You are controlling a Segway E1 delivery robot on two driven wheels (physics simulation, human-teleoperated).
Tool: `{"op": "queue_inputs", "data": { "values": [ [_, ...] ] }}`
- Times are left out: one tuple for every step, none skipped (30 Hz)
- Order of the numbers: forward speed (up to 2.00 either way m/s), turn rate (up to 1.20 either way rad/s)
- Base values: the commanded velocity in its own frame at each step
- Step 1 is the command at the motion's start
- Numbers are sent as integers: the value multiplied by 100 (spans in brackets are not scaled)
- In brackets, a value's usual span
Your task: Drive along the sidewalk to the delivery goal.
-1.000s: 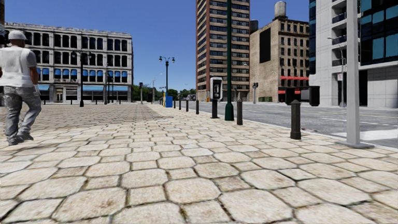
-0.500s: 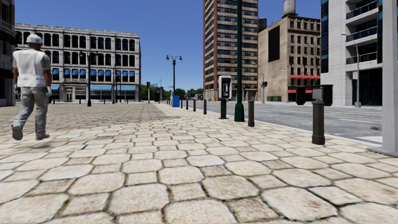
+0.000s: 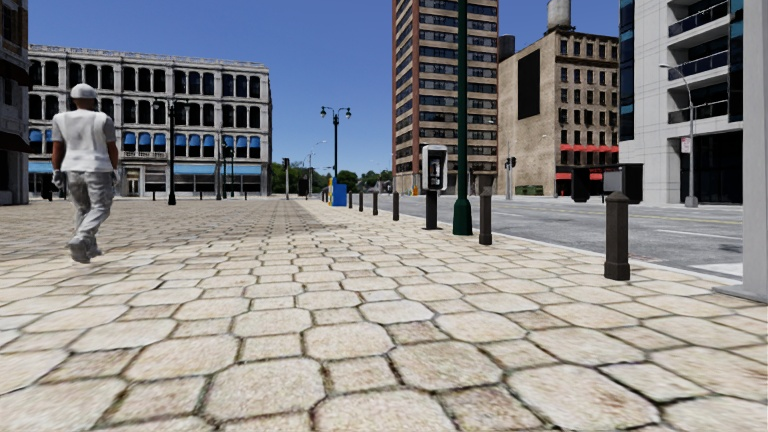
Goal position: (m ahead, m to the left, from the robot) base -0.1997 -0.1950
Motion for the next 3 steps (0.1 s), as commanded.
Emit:
{"op": "queue_inputs", "data": {
  "values": [
    [0,0],
    [0,0],
    [0,0]
  ]
}}
